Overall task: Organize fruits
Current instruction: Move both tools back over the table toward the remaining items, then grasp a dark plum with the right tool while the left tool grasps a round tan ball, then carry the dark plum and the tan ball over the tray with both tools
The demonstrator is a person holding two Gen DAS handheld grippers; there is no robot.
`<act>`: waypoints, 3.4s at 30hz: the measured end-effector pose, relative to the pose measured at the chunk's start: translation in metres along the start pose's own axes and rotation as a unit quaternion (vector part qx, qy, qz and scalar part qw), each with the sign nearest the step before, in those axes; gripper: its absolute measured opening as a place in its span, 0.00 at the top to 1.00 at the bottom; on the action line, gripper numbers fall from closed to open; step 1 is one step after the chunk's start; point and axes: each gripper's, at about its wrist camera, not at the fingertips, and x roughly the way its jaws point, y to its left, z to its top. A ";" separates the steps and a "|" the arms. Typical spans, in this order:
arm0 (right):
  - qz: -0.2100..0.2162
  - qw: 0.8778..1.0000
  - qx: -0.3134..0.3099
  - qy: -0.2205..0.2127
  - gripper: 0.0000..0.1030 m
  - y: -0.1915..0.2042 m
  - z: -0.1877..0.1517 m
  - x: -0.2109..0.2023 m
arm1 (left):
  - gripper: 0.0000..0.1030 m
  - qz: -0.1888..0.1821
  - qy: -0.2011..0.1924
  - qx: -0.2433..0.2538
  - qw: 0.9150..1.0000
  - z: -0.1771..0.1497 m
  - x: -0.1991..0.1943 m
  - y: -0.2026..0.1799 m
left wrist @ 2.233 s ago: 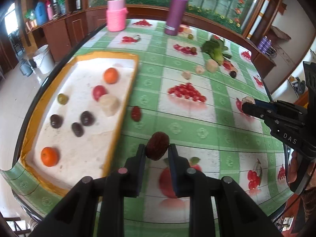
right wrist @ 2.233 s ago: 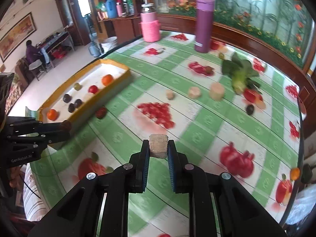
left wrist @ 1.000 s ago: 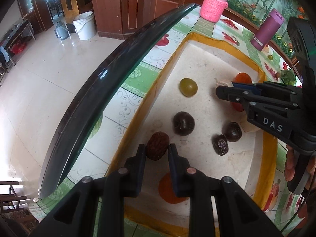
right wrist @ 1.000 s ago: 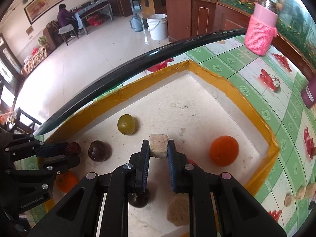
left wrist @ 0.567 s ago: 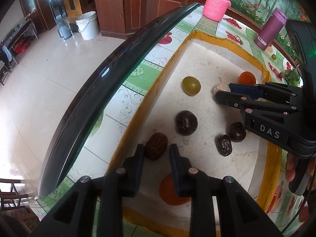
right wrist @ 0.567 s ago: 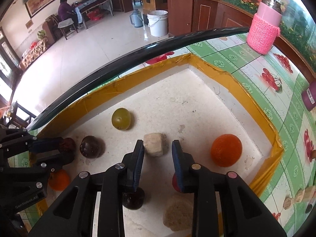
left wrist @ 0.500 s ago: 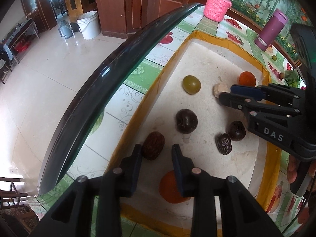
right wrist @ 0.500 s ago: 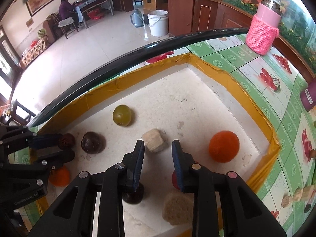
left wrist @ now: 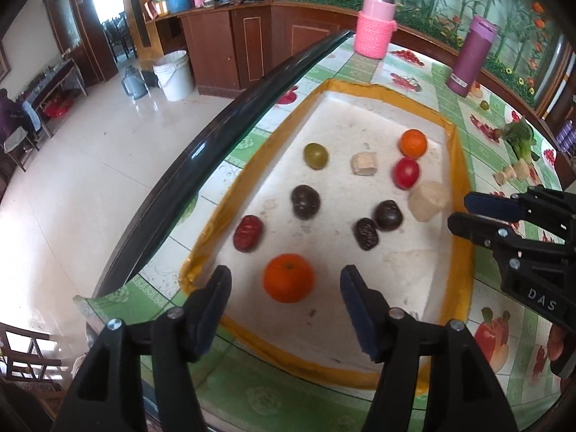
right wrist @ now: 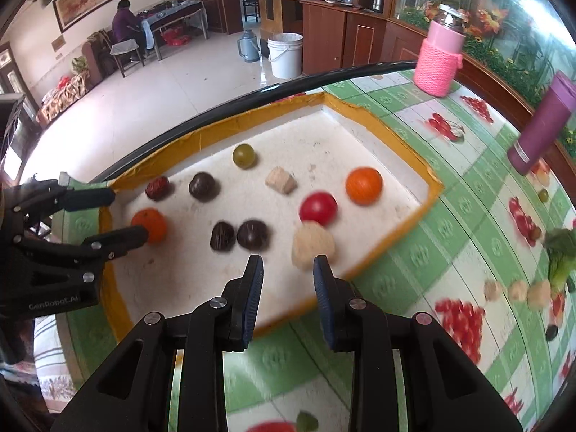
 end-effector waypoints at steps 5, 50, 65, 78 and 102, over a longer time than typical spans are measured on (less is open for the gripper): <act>-0.006 1.000 0.020 -0.004 0.73 -0.013 -0.029 -0.024 | 0.32 -0.008 -0.015 0.016 1.000 -0.006 -0.016 -0.026; -0.156 0.952 0.261 -0.035 0.80 -0.355 -0.136 -0.033 | 0.16 -0.073 0.053 0.174 0.981 0.092 0.066 -0.295; -0.121 0.950 0.282 -0.055 0.80 -0.359 -0.152 -0.042 | 0.48 -0.090 0.037 0.222 0.970 0.107 0.098 -0.360; -0.130 0.954 0.264 -0.052 0.80 -0.324 -0.168 -0.072 | 0.69 -0.151 0.020 0.198 0.968 0.080 0.053 -0.325; -0.080 0.983 0.155 -0.063 0.80 -0.152 -0.118 -0.105 | 0.69 -0.137 -0.009 0.083 0.987 0.015 -0.029 -0.146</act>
